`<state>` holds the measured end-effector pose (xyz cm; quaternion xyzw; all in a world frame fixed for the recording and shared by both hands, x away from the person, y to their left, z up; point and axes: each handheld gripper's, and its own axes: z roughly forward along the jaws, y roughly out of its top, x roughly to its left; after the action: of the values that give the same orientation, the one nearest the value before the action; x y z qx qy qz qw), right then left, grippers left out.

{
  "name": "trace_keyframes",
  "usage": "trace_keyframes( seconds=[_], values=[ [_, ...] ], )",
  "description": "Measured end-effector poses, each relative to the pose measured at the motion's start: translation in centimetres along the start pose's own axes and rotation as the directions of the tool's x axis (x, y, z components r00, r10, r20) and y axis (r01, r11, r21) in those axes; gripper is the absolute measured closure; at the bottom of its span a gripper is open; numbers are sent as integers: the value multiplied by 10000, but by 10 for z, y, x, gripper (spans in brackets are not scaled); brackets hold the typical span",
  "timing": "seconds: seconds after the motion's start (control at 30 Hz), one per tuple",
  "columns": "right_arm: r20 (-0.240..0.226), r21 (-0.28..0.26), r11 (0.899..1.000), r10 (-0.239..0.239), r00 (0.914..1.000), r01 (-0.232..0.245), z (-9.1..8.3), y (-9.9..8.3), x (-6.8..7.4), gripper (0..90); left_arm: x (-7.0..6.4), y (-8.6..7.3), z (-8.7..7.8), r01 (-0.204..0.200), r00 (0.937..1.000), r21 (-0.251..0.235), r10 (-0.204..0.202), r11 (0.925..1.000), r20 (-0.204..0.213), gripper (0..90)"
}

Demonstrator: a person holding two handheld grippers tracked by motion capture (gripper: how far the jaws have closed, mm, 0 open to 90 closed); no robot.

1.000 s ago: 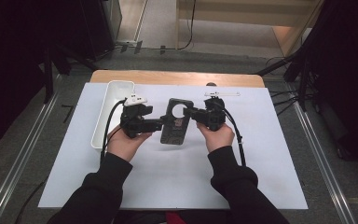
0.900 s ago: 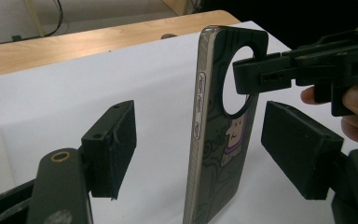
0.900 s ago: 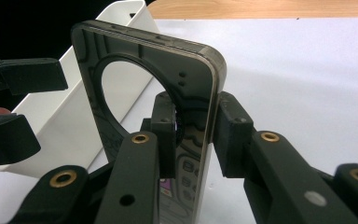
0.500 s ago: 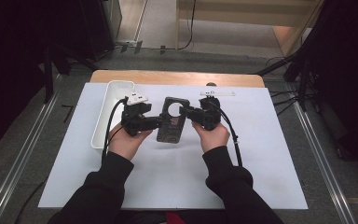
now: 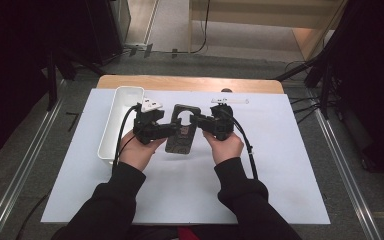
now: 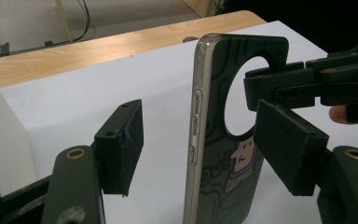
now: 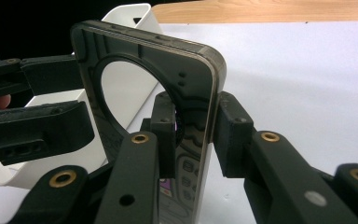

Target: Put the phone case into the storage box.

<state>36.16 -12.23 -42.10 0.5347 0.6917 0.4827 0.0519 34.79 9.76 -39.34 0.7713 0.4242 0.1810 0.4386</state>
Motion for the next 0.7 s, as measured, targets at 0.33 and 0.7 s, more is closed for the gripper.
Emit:
trace_keyframes(
  seconds=[0.33, 0.7],
  values=[
    [-32, 49, 9999, -101, 9999, 101, -1, -1, 4, 708, -6, 1, 1, -126, 9997, -47, 125, 9999, -198, 437],
    [113, 40, 9997, -224, 9997, 223, -1, -3, 10, 708, -10, 3, 1, -117, 9995, 96, 120, 9999, -307, 564]
  ],
)
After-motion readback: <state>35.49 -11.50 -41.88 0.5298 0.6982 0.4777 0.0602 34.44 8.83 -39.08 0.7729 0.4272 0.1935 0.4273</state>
